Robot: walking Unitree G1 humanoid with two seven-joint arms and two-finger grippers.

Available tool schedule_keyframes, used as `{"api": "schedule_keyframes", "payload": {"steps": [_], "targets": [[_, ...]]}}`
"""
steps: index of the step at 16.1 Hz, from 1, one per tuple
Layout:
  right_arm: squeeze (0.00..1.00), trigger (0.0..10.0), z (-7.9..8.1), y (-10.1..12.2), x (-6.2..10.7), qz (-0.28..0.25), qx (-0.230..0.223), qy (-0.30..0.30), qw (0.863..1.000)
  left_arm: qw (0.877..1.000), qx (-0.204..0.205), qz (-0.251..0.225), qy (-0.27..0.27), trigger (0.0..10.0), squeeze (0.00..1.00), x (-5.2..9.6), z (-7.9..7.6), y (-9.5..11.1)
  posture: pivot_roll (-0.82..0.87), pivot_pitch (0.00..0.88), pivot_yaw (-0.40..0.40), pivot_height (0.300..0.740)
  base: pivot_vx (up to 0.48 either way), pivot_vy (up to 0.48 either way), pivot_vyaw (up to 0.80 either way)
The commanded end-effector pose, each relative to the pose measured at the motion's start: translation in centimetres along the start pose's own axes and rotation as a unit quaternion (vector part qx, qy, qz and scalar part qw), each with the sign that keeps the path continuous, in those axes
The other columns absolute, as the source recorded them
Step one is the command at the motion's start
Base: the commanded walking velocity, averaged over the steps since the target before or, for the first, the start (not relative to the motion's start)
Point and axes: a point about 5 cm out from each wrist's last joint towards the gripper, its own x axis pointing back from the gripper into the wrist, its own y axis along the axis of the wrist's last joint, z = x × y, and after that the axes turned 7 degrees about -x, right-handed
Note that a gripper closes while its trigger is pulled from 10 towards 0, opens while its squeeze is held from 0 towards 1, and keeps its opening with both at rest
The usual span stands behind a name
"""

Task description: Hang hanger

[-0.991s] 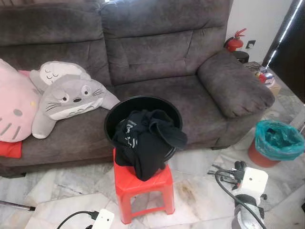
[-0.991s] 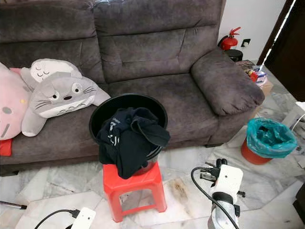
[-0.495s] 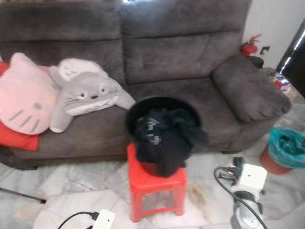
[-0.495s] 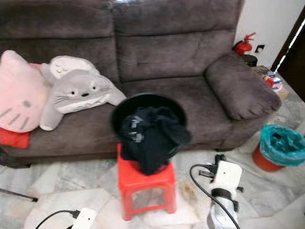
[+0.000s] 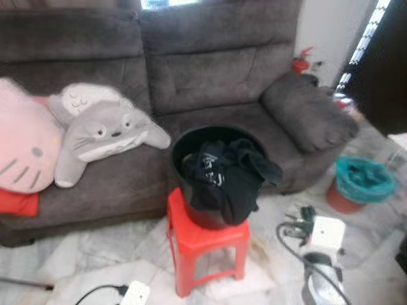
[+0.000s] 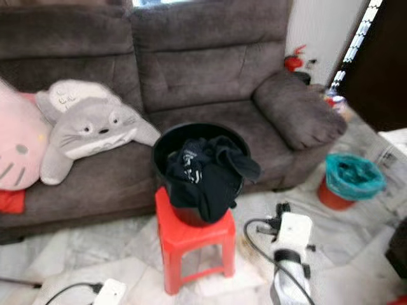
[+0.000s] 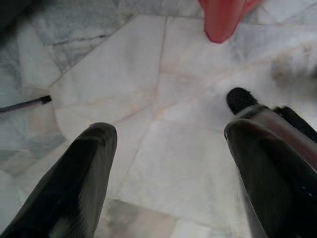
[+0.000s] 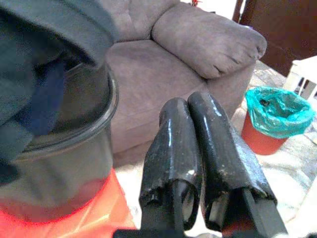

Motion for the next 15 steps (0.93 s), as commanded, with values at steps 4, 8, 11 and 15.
{"api": "schedule_keyframes", "payload": {"steps": [4, 8, 11, 15], "targets": [[0.0, 10.0, -0.3, 0.0, -0.1, 0.0, 0.003, -0.001, 1.0, 1.0, 0.002, -0.001, -0.002, 10.0, 0.0, 0.0, -0.2, 0.1, -0.22, 0.004, 0.033, 0.74, 0.0, 0.213, 0.0], [0.0, 10.0, -0.1, 0.1, 0.0, -0.005, 0.009, 0.007, 1.0, 1.0, -0.004, -0.004, -0.005, 10.0, 0.0, 0.0, -0.2, 0.2, -0.23, 0.005, 0.033, 0.74, 0.0, 0.0, 0.0], [0.0, 10.0, -0.1, 0.1, 0.2, -0.006, 0.011, 0.009, 1.0, 1.0, -0.003, -0.009, -0.007, 10.0, 0.0, 0.0, -0.2, 0.3, -0.23, 0.006, 0.034, 0.74, 0.0, 0.0, 0.0], [0.0, 10.0, 0.0, 1.0, 0.2, -0.027, 0.016, 0.016, 0.999, 1.0, 0.0, -0.009, -0.007, 10.0, 0.0, 0.0, -0.2, 0.2, -0.23, 0.007, 0.034, 0.74, 0.0, 0.0, 0.0]]}}
